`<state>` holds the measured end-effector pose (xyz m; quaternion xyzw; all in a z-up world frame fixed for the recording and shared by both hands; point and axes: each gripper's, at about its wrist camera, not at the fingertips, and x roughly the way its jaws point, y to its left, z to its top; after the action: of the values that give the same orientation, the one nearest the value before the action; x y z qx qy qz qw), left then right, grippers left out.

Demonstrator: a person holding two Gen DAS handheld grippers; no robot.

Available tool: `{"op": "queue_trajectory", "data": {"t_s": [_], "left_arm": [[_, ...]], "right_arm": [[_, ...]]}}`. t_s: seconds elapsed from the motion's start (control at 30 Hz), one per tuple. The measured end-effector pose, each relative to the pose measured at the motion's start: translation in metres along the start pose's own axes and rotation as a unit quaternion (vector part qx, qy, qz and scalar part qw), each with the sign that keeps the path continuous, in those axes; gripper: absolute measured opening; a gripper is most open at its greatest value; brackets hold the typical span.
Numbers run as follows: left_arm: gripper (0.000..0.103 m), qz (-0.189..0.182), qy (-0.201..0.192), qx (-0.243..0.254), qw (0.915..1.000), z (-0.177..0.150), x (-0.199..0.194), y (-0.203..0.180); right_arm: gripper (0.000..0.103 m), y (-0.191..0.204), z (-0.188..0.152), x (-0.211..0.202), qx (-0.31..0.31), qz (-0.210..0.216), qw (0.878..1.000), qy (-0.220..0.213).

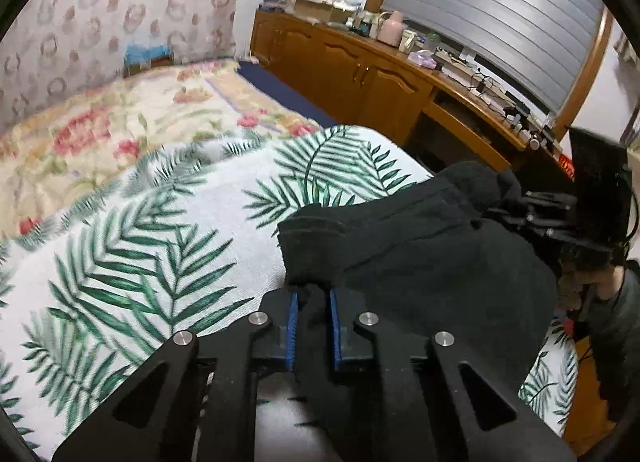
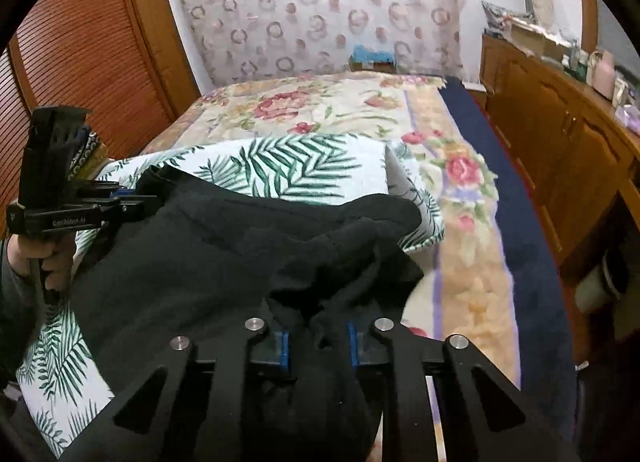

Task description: Fold small clothes

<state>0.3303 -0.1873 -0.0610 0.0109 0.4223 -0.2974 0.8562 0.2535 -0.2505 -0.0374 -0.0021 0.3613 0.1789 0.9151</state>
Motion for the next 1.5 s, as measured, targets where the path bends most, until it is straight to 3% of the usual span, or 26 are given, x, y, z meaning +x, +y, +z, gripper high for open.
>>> {"op": "queue_trajectory", "data": {"t_s": [0.37,0.6,0.83,1.2,1.3,1.5], "left_arm": [[0.012,0.008,-0.096,0.013,0.9952,-0.007,-0.094,-0.012],[0.012,0.051,-0.144,0.002,0.9882,-0.020,-0.156,0.011],[0.012,0.106,-0.176,-0.019,0.9785,-0.046,-0.213,0.046],[0.012,0.192,-0.221,-0.062,0.9542,-0.090,-0.286,0.096],[0.012,0.212,-0.236,-0.082,0.9446,-0.104,-0.303,0.110],[0.012,0.267,-0.259,-0.145,0.9169,-0.154,-0.325,0.137]], "right_arm": [[0.015,0.037,0.002,-0.057,-0.039,-0.004,0.995,-0.096],[0.015,0.076,0.011,-0.063,-0.073,0.020,0.987,-0.142],[0.015,0.119,0.031,-0.047,-0.126,0.051,0.979,-0.152],[0.015,0.167,0.091,0.004,-0.221,0.103,0.956,-0.162],[0.015,0.178,0.104,0.012,-0.247,0.119,0.948,-0.164],[0.015,0.220,0.135,0.038,-0.324,0.149,0.921,-0.153]]}}
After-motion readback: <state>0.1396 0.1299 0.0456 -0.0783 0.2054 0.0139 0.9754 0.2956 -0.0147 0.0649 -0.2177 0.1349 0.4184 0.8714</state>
